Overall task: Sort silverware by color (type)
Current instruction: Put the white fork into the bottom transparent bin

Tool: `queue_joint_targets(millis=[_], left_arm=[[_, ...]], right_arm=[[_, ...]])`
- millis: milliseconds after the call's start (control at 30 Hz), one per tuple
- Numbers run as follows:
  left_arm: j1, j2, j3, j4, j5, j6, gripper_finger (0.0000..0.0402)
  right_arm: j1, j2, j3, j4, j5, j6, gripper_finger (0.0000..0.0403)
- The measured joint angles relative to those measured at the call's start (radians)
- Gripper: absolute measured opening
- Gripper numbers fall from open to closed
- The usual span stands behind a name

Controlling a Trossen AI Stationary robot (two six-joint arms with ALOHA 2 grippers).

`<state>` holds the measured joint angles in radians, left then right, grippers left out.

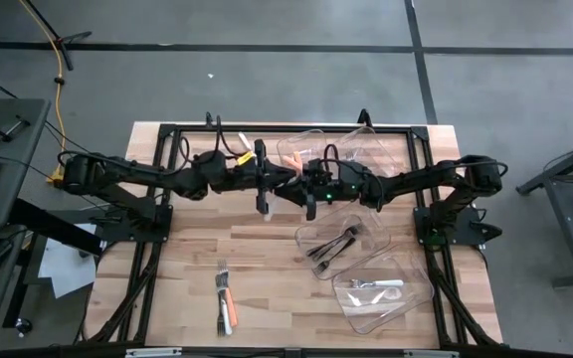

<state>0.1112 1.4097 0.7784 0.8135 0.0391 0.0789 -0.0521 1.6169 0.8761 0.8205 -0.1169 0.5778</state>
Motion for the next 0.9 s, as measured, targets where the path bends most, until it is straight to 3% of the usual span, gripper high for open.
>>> queue_joint_targets(millis=[267,467,633,900], left_arm=[[0.007,-0.028,0.000,-0.024,0.002,-0.127,0.0096],[0.007,-0.143,0.000,-0.180,-0.017,-0.156,0.0166],[0.015,-0.327,0.000,-0.431,-0.080,-0.132,0.0193],[0.050,-0.638,0.000,-0.875,-0.099,-0.158,0.0188]], right_arm=[[-0.001,0.000,0.000,0.001,0.000,-0.018,0.0002],[-0.008,-0.003,0.000,-0.004,-0.016,-0.035,0.0001],[-0.033,-0.046,0.000,-0.081,-0.023,-0.082,0.0001],[-0.087,-0.189,0.000,-0.336,-0.051,-0.288,0.0001]])
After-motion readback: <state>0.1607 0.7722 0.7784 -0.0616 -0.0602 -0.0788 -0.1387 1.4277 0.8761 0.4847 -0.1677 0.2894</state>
